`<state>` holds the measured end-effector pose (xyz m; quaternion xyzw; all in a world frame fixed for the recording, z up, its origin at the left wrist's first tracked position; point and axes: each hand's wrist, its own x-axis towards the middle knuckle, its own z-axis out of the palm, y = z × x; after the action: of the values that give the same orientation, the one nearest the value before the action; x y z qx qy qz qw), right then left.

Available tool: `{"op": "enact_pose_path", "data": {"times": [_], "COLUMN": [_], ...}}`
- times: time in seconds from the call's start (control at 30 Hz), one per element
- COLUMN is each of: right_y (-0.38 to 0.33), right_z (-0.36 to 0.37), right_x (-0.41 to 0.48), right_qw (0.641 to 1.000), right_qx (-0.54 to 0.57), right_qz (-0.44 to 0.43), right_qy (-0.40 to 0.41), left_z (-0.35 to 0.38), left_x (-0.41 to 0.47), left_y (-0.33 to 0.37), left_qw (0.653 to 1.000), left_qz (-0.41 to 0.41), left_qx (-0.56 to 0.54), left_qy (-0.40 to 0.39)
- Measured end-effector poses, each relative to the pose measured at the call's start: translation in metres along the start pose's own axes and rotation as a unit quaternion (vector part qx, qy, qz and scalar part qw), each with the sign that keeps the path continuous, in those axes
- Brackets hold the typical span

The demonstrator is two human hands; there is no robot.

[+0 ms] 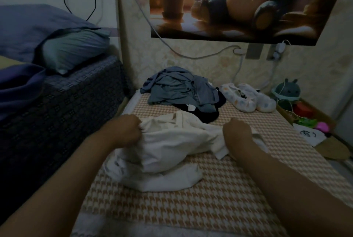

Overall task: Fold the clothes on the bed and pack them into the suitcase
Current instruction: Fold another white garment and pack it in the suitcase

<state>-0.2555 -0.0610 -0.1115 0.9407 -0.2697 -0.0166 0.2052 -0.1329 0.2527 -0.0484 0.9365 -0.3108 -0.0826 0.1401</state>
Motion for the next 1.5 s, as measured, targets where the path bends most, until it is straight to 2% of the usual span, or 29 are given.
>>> {"op": "enact_pose_path", "data": {"times": [0.03, 0.1, 0.13, 0.2, 0.23, 0.27, 0.3, 0.33, 0.37, 0.43, 0.5, 0.57, 0.63, 0.7, 0.73, 0.8, 0.83, 0.9, 0.93, 0.97, 1.0, 1.07, 1.1, 1.13, 1.2, 1.27, 1.4, 1.5], "right_y": [-0.002, -0.018, -0.027, -0.050, -0.061, -0.073, -0.084, -0.092, -0.096, -0.092, -0.078, -0.053, -0.028, -0.008, -0.002, 0.006, 0.009, 0.010, 0.010, 0.010, 0.009, 0.006, 0.004, 0.002, -0.005, -0.014, -0.032, -0.037], "right_z": [-0.002, -0.005, -0.007, -0.012, -0.016, -0.018, -0.019, -0.017, -0.016, -0.014, -0.019, -0.028, -0.035, -0.036, -0.039, -0.040, -0.042, -0.051, -0.054, -0.056, -0.055, -0.054, -0.052, -0.047, -0.036, -0.024, 0.003, 0.019], "right_x": [0.000, -0.002, -0.002, -0.004, -0.010, -0.017, -0.024, -0.030, -0.034, -0.035, -0.035, -0.032, -0.029, -0.032, -0.039, -0.053, -0.058, -0.066, -0.066, -0.063, -0.057, -0.044, -0.038, -0.030, -0.014, 0.003, 0.038, 0.057], "right_qw": [1.000, 0.998, 0.997, 0.968, 0.946, 0.926, 0.915, 0.913, 0.913, 0.917, 0.918, 0.937, 0.964, 0.978, 0.975, 0.951, 0.934, 0.873, 0.854, 0.855, 0.872, 0.891, 0.888, 0.887, 0.908, 0.927, 0.948, 0.962], "right_qx": [-0.024, -0.057, -0.052, 0.061, 0.152, 0.229, 0.256, 0.241, 0.230, 0.260, 0.279, 0.228, 0.156, 0.091, 0.063, 0.055, 0.104, 0.199, 0.211, 0.240, 0.280, 0.384, 0.423, 0.439, 0.398, 0.335, 0.215, 0.056], "right_qz": [0.011, 0.002, -0.031, -0.158, -0.235, -0.289, -0.312, -0.319, -0.319, -0.293, -0.282, -0.263, -0.213, -0.168, -0.155, -0.145, -0.127, -0.091, -0.103, -0.110, -0.115, -0.109, -0.106, -0.108, -0.129, -0.167, -0.229, -0.266], "right_qy": [-0.010, -0.010, 0.053, 0.184, 0.162, 0.082, -0.016, -0.086, -0.107, -0.074, -0.022, 0.009, 0.005, -0.082, -0.147, -0.269, -0.317, -0.436, -0.463, -0.446, -0.385, -0.215, -0.146, -0.092, -0.030, -0.017, -0.044, -0.010], "left_z": [-0.004, -0.005, -0.003, 0.002, 0.005, 0.008, 0.009, 0.013, 0.017, 0.023, 0.027, 0.029, 0.031, 0.030, 0.028, 0.025, 0.024, 0.024, 0.025, 0.025, 0.026, 0.030, 0.033, 0.038, 0.051, 0.064, 0.080, 0.085], "left_x": [-0.003, -0.009, -0.011, -0.017, -0.017, -0.014, -0.013, -0.010, -0.012, -0.013, -0.018, -0.022, -0.022, -0.022, -0.022, -0.026, -0.031, -0.040, -0.041, -0.039, -0.033, -0.016, -0.005, 0.006, 0.023, 0.041, 0.077, 0.102], "left_y": [-0.008, -0.017, -0.018, -0.015, -0.012, -0.009, -0.006, -0.006, -0.005, -0.004, -0.004, -0.001, 0.008, 0.018, 0.024, 0.039, 0.049, 0.065, 0.070, 0.075, 0.076, 0.074, 0.070, 0.065, 0.057, 0.050, 0.045, 0.048], "left_qw": [0.998, 0.992, 0.989, 0.983, 0.983, 0.981, 0.979, 0.979, 0.982, 0.987, 0.990, 0.995, 0.998, 0.998, 0.995, 0.978, 0.956, 0.886, 0.859, 0.856, 0.879, 0.944, 0.961, 0.971, 0.981, 0.984, 0.983, 0.979], "left_qz": [-0.048, -0.091, -0.097, -0.085, -0.064, -0.045, -0.042, -0.052, -0.052, -0.026, 0.006, 0.010, 0.006, 0.038, 0.060, 0.086, 0.079, 0.048, 0.046, 0.057, 0.071, 0.098, 0.103, 0.107, 0.121, 0.145, 0.185, 0.192], "left_qx": [0.020, 0.043, 0.053, 0.106, 0.134, 0.163, 0.176, 0.176, 0.162, 0.138, 0.139, 0.095, 0.059, 0.033, 0.015, -0.042, -0.081, -0.158, -0.181, -0.192, -0.200, -0.211, -0.215, -0.207, -0.152, -0.088, 0.009, 0.059], "left_qy": [-0.020, -0.073, -0.102, -0.127, -0.107, -0.095, -0.089, -0.088, -0.087, -0.077, -0.024, 0.023, 0.002, -0.044, -0.074, -0.184, -0.271, -0.433, -0.477, -0.477, -0.427, -0.234, -0.140, -0.062, 0.027, 0.050, 0.009, -0.026]}}
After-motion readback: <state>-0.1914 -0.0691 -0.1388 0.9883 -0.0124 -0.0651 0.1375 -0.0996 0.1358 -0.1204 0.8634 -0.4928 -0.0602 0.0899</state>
